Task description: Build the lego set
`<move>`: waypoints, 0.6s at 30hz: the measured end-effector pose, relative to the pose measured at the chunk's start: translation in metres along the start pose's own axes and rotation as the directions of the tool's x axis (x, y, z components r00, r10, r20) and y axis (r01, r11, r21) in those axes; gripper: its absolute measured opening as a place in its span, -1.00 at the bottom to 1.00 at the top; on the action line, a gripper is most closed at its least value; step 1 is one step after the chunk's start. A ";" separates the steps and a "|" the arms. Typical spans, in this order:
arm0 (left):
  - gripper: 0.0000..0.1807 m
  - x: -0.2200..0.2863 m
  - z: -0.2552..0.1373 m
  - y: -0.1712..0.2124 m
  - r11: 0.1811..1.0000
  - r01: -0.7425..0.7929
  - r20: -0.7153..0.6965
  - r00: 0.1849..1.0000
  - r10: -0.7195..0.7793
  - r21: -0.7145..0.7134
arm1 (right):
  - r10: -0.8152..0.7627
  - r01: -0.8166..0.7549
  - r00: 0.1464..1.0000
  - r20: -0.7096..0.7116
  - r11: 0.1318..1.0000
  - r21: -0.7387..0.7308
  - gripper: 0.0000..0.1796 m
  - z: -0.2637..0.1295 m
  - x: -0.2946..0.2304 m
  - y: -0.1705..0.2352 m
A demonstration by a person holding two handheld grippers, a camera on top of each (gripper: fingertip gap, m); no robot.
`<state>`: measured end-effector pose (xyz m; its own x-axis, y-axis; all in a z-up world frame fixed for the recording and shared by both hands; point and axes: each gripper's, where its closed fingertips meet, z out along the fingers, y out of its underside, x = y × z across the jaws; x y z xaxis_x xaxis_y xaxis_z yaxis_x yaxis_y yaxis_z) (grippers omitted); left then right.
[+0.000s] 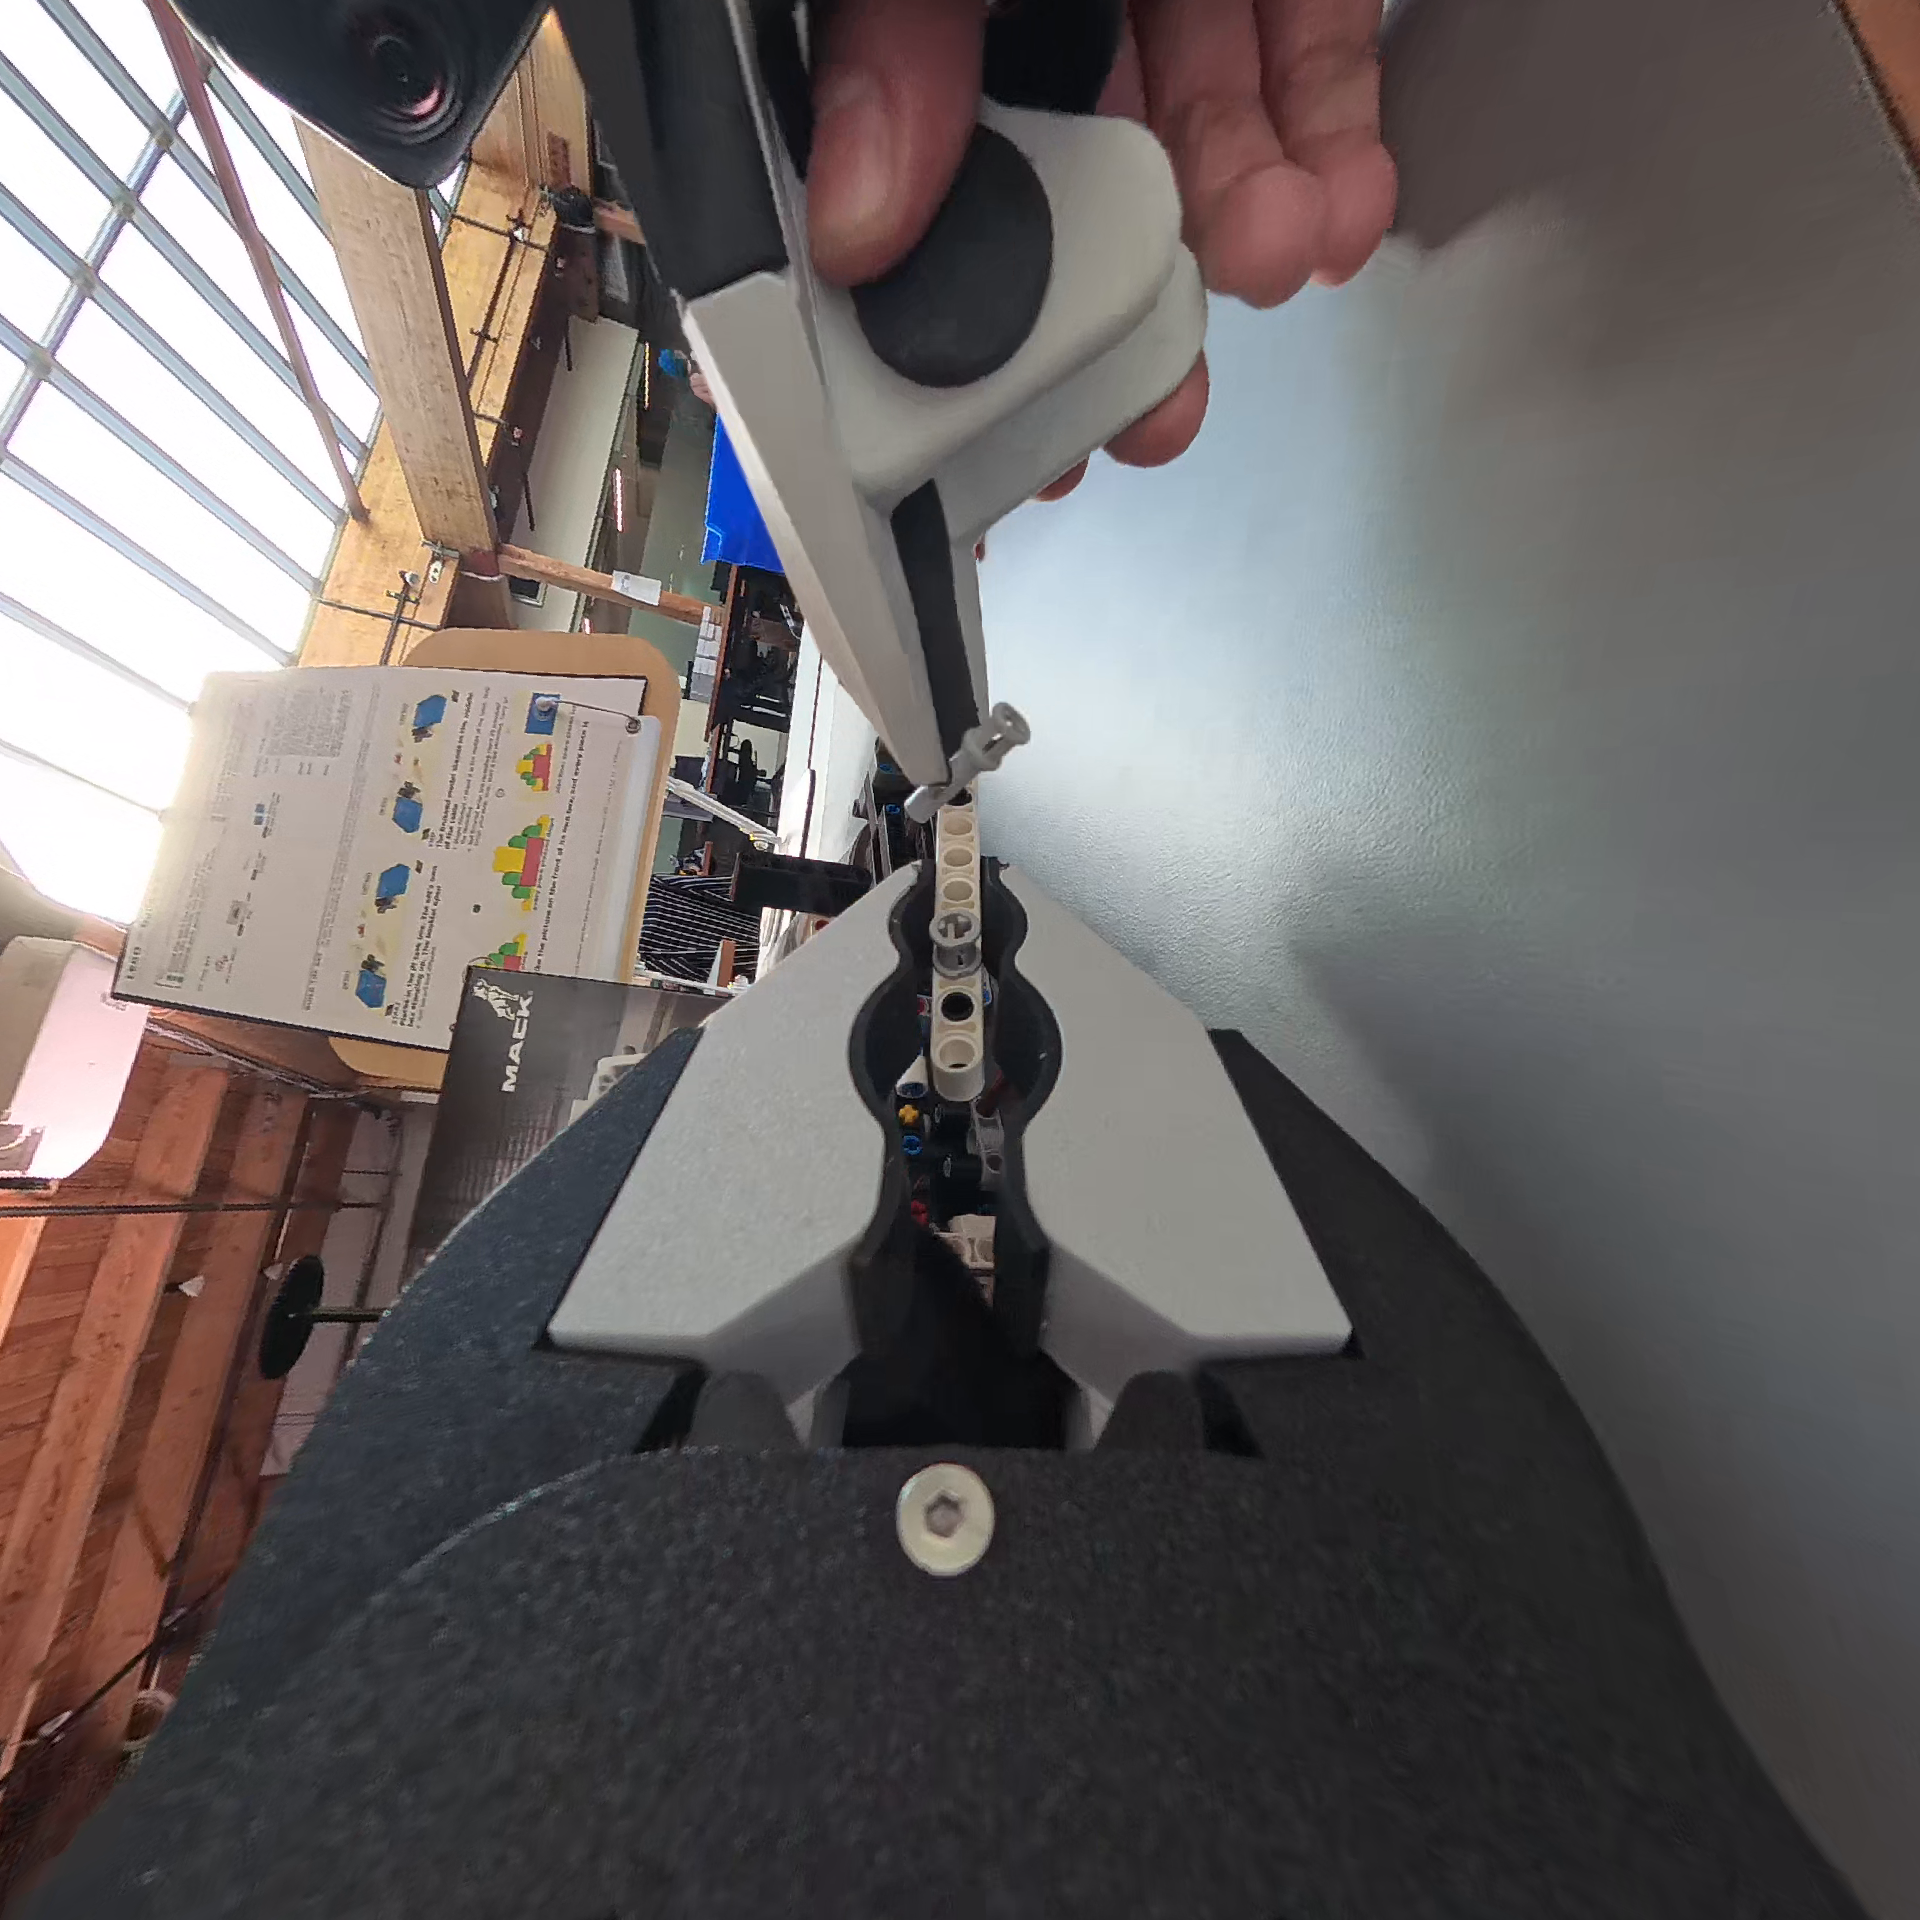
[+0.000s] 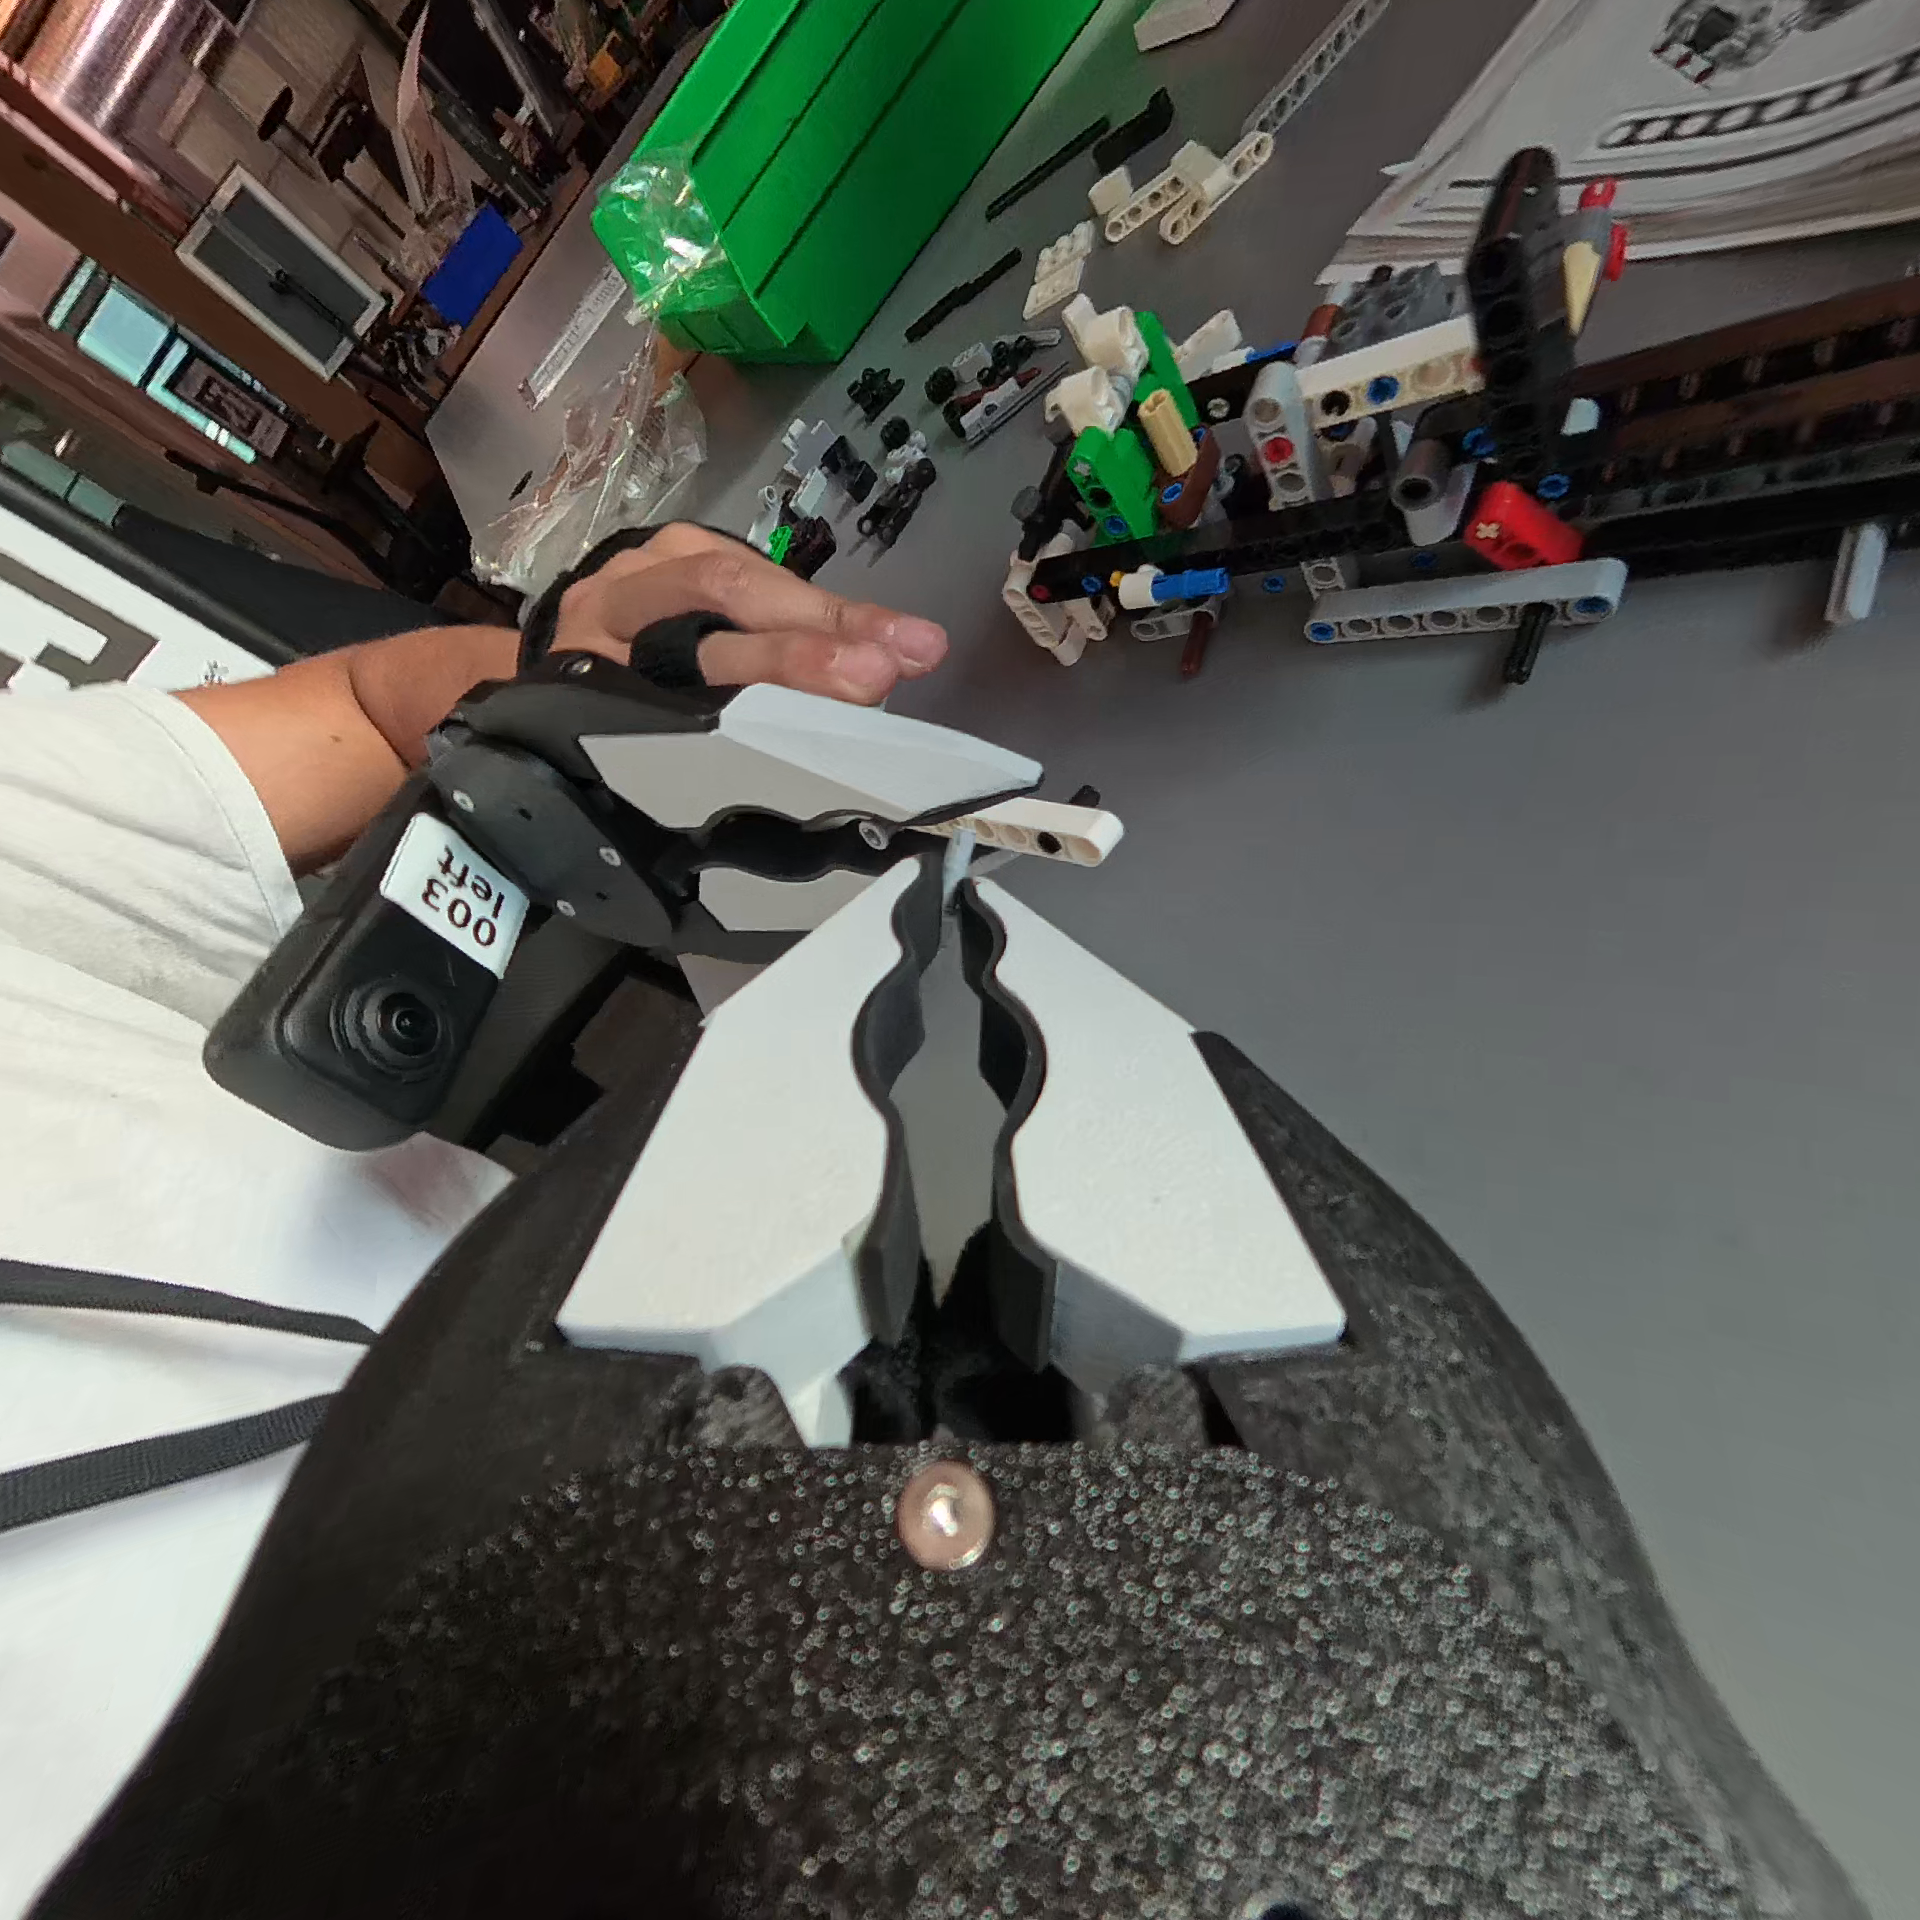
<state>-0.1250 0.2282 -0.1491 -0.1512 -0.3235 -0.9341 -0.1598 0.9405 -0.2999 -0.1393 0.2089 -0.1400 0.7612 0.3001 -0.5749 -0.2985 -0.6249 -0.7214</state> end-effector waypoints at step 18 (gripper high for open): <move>-0.95 0.001 0.004 0.018 0.991 0.129 -0.084 0.988 -0.132 -0.040 | -0.575 0.553 0.818 0.007 0.783 -0.286 -0.73 -0.004 0.020 0.039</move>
<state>-0.1246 0.2451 -0.1564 -0.2100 -0.4520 -0.8669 -0.2169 0.8861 -0.4095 -0.1334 0.1873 -0.1779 0.7904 0.6098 -0.0578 0.3518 -0.5292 -0.7721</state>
